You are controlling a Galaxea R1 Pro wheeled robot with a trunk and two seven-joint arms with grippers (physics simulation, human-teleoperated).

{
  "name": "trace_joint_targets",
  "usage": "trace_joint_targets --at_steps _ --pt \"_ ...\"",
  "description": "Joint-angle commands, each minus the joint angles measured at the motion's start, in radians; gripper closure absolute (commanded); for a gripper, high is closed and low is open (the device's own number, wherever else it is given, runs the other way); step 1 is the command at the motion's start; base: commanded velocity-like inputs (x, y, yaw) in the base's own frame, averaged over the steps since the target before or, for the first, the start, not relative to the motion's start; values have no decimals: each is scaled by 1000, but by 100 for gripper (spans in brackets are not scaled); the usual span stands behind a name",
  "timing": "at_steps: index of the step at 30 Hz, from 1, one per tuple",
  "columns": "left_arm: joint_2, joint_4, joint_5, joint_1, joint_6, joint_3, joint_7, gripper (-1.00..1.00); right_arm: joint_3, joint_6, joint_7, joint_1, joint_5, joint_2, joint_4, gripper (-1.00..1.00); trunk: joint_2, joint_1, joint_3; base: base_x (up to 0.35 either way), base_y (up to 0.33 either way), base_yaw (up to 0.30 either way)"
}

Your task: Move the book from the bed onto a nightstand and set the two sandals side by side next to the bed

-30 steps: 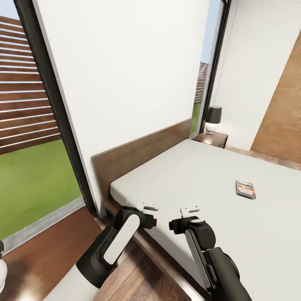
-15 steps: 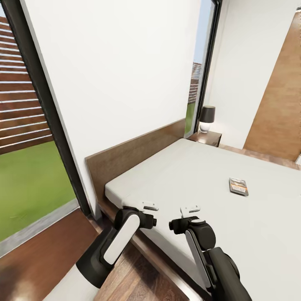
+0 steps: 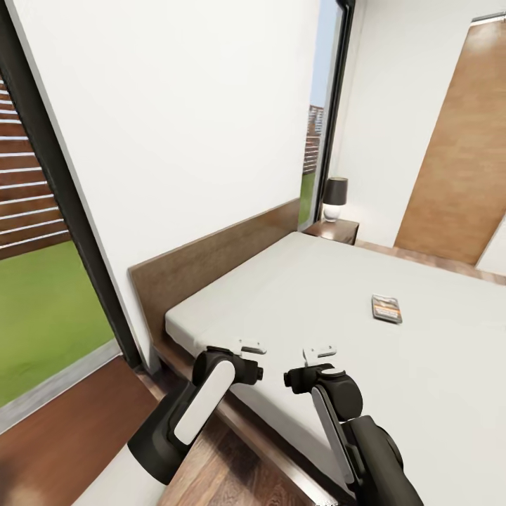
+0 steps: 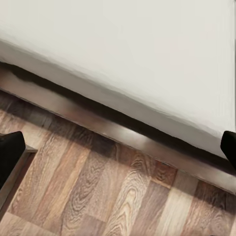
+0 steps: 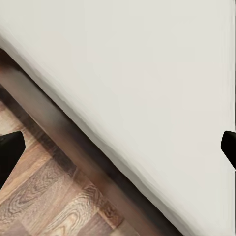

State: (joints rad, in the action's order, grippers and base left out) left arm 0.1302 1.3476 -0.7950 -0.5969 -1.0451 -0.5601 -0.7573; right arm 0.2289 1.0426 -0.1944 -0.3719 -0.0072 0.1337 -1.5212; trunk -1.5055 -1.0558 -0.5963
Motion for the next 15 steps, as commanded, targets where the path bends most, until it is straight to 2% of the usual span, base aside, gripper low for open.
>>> trace_joint_targets --at_steps 1,15 --pt "0 2 -10 -1 -2 -1 -11 -100 1 5 -4 -1 -1 0 -1 -100 -1 0 -1 0 0 -136" --pt "-1 8 -9 -1 -2 0 -14 -100 1 5 -5 -1 1 0 -1 -100 -1 0 -1 0 0 -139"
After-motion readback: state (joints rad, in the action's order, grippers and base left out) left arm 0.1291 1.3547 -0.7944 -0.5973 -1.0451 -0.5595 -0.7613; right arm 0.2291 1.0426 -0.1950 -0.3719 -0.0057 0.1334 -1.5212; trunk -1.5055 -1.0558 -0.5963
